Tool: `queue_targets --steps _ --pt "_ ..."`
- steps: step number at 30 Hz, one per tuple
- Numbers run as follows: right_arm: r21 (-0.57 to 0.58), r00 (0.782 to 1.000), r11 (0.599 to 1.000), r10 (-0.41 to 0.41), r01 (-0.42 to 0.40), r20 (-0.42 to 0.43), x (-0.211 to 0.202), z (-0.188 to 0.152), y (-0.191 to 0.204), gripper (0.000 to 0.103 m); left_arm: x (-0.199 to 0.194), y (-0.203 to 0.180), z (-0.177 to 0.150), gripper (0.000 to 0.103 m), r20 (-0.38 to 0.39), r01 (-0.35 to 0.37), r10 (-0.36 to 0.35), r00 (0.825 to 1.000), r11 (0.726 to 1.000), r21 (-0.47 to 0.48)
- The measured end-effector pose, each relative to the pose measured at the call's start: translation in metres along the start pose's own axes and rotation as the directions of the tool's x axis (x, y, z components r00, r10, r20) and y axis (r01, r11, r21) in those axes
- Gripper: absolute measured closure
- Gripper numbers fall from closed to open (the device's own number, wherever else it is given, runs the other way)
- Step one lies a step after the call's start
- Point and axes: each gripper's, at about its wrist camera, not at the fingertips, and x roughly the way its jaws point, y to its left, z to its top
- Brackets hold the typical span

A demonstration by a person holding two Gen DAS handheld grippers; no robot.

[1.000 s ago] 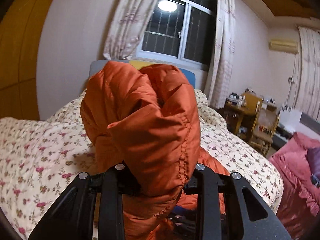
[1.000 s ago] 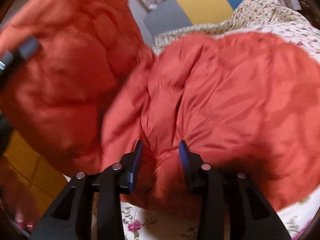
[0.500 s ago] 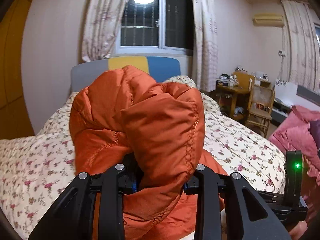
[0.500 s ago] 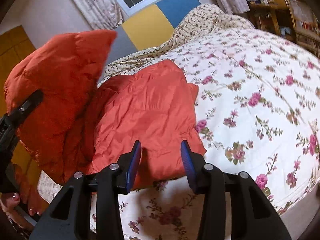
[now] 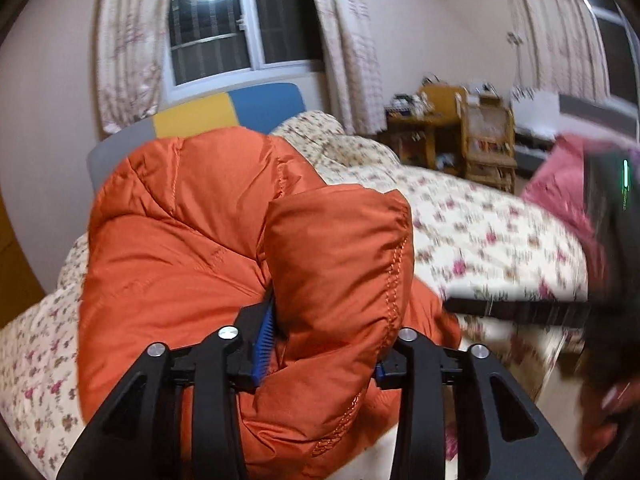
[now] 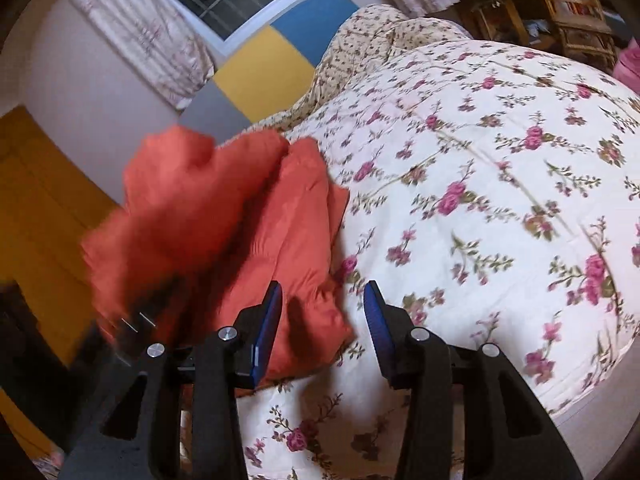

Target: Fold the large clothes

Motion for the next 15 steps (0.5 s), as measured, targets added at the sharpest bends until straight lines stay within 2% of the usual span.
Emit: queue_targets --steps 2,3,5,8,11,13,15 --pt "-0.012 0.999 0.999 0.035 -0.035 0.009 -0.008 0.006 0.006 0.056 0.003 -0.008 -0.010 0.047 0.014 0.029 -0.029 0.999 0.999 0.023" --pt "-0.019 0.999 0.999 0.050 -0.049 0.011 -0.009 0.010 0.010 0.048 0.003 -0.011 -0.014 0.039 0.019 0.045 -0.046 0.999 0.999 0.025" --pt "-0.048 0.996 0.995 0.087 -0.086 0.010 -0.014 0.013 0.020 0.045 0.004 -0.018 -0.021 0.031 0.026 0.072 -0.073 0.997 0.997 0.041" --pt "-0.118 0.993 0.987 0.108 -0.112 -0.038 -0.010 0.017 0.042 0.045 0.003 -0.022 -0.024 0.031 0.035 0.084 -0.086 0.996 0.995 0.057" --pt "-0.163 0.990 0.980 0.096 -0.112 -0.103 0.002 0.018 0.059 0.045 -0.003 -0.018 -0.026 0.031 0.050 0.114 -0.117 0.992 0.992 0.056" --pt "-0.168 0.984 0.979 0.088 -0.115 -0.156 0.015 0.017 0.064 0.050 -0.007 -0.019 -0.029 0.031 0.054 0.118 -0.121 0.991 0.991 0.066" --pt "-0.186 0.980 0.979 0.048 -0.085 -0.195 0.024 0.014 0.068 0.078 -0.011 -0.021 -0.032 0.031 0.056 0.119 -0.124 0.991 0.989 0.092"
